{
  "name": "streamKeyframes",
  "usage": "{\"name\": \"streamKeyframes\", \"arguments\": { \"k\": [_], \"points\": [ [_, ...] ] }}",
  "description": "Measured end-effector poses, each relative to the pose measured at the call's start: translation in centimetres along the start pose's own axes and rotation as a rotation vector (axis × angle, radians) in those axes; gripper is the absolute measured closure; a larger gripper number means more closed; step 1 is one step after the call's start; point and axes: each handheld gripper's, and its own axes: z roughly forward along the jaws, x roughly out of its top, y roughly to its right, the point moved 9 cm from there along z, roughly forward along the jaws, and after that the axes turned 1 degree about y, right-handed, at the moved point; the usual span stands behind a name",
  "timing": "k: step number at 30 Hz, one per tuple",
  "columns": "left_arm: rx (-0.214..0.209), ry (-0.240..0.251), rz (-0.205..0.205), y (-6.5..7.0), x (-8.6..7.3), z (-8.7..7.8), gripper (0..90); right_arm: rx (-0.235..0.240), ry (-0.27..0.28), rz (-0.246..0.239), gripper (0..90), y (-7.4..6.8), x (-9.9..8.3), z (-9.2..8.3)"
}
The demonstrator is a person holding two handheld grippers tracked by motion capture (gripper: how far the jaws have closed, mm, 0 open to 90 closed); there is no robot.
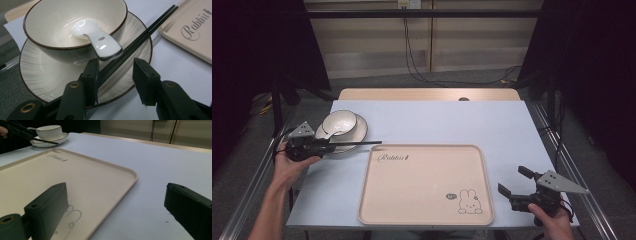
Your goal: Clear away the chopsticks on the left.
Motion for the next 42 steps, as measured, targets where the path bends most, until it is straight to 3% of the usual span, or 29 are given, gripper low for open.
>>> {"name": "streamKeyframes", "arguments": {
  "k": [3, 10, 22, 27, 30, 34, 36, 39, 42],
  "points": [
    [0.005, 0.015, -0.003, -0.2, -0.1, 0.1, 60.8, 0.001, 0.0, 0.011, 5.0, 0.0, 0.0, 0.0],
    [0.007, -0.003, 0.019, -0.3, -0.4, 0.6, 64.9, 0.003, -0.001, 0.012, 5.0, 0.0, 0.0, 0.0],
    [-0.046, -0.051, 0.052, 1.0, 0.3, 2.1, 69.7, 0.012, -0.01, 0.002, 5.0, 0.0, -0.1, 0.1],
    [-0.089, -0.062, 0.065, 1.5, 0.4, 2.4, 80.4, 0.012, -0.011, 0.006, 5.0, 0.0, -0.1, 0.1],
    [-0.095, -0.063, 0.063, 1.5, 0.3, 2.4, 84.8, 0.013, -0.01, 0.005, 5.0, 0.1, -0.1, 0.1],
    [-0.114, -0.062, 0.02, 1.6, 0.4, 2.3, 85.9, 0.017, -0.014, 0.008, 4.9, 0.0, -0.2, 0.2],
    [-0.11, -0.07, 0.017, 1.6, 0.4, 2.2, 86.0, 0.017, -0.013, 0.01, 5.0, 0.0, -0.2, 0.2],
    [-0.124, -0.048, -0.016, 1.8, 0.7, 2.0, 86.1, 0.018, -0.012, 0.011, 5.0, 0.0, -0.2, 0.1],
    [-0.141, -0.064, -0.03, 2.2, 0.8, 1.7, 86.2, 0.017, -0.009, 0.011, 5.0, 0.0, -0.1, 0.2]
  ]
}}
